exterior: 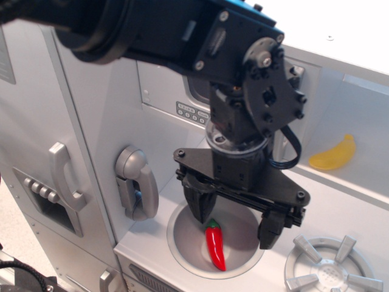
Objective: Open microwave
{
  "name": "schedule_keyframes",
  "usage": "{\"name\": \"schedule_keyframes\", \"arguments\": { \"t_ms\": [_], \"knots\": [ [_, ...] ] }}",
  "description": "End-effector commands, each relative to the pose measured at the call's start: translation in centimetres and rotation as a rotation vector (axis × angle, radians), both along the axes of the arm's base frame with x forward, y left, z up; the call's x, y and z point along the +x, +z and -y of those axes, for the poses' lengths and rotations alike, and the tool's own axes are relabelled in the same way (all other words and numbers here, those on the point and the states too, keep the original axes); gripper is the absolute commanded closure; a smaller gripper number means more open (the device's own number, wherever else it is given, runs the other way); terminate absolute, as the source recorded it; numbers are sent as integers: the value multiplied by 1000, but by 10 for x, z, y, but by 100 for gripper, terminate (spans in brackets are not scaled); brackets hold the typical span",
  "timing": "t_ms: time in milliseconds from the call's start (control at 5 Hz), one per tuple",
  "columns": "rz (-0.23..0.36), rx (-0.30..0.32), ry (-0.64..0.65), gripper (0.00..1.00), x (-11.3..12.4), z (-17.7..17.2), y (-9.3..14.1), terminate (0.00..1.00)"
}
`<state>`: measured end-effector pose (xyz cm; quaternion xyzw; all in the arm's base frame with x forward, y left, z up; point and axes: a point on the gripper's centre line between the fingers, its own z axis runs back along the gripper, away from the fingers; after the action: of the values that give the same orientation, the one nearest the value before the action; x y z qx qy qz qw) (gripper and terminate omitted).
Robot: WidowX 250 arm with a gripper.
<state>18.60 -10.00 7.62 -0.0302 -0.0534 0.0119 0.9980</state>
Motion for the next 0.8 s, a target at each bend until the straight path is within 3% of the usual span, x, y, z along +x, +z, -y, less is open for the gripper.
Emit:
{"name": "schedule_keyframes", "arguments": {
  "t_ms": [0, 200, 600],
  "knots": [
    [0, 0, 0, 0, 0, 0, 0, 0],
    [-6, -3, -22, 0, 16, 3, 23, 0],
    [68, -114, 1, 0, 55, -5, 78, 0]
  ]
}}
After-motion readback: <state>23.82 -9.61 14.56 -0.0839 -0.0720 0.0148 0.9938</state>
